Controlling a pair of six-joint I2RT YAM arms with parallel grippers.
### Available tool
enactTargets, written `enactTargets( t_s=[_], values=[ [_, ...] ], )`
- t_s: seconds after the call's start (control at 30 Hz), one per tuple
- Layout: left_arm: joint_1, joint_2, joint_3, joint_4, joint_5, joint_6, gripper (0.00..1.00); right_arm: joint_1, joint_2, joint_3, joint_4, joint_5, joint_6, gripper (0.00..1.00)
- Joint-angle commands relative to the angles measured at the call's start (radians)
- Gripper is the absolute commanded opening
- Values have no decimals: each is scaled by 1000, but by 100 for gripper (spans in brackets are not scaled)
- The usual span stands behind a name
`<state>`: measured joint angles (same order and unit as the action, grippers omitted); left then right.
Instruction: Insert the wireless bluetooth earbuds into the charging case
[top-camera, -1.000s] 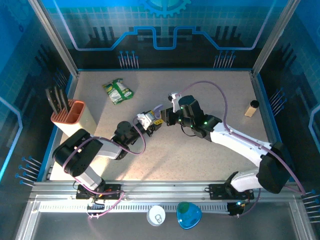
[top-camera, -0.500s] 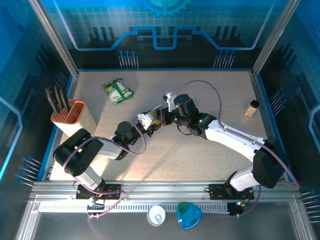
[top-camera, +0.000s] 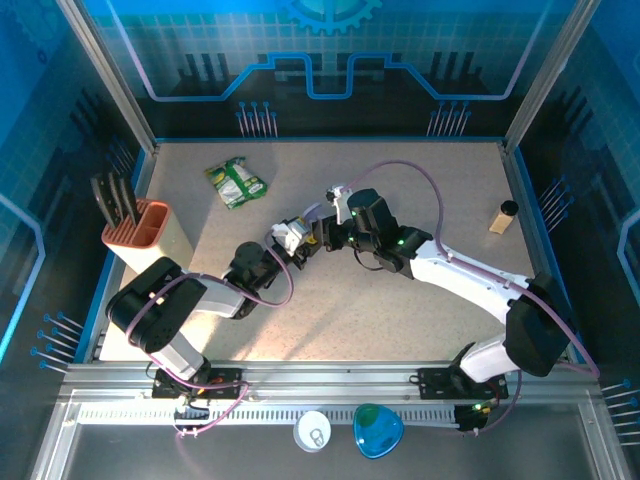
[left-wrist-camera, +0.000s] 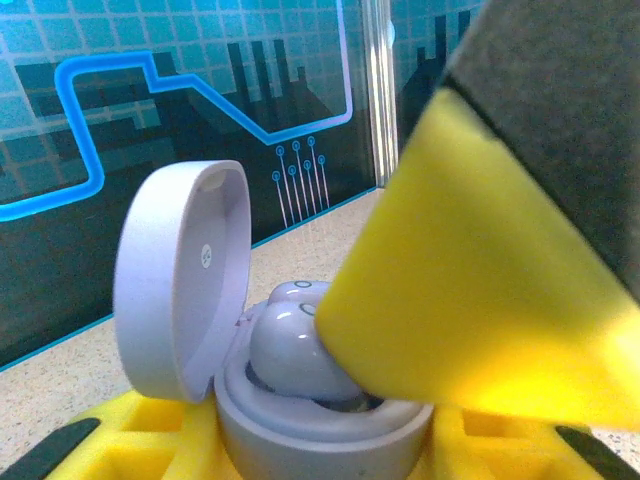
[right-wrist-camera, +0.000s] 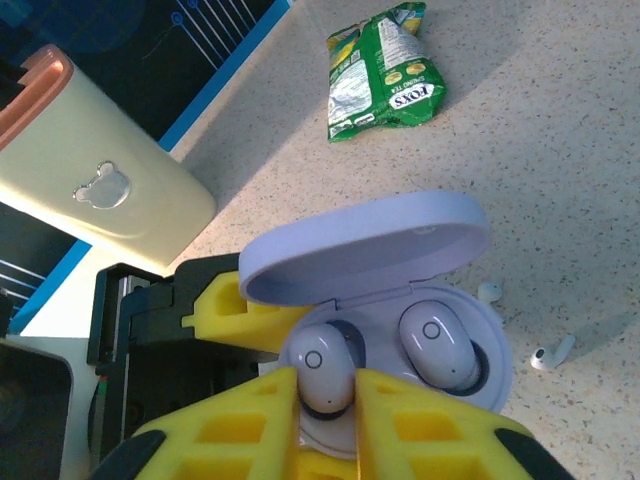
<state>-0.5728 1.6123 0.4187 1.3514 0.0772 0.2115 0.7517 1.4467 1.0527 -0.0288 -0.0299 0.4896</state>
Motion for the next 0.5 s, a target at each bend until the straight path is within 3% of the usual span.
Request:
enactTargets(
  t_s=[0.0, 0.3, 0.47],
  values=[
    [-7, -9, 31, 44, -6, -17, 31, 13, 10, -6, 4, -19, -2, 29],
    [-5, -18, 8, 33, 12, -15, 31, -6, -110, -63, 31, 19, -65, 49],
    [-3, -45, -9, -42, 144, 30, 32, -16, -152, -28, -34, 46, -132, 51]
  ],
)
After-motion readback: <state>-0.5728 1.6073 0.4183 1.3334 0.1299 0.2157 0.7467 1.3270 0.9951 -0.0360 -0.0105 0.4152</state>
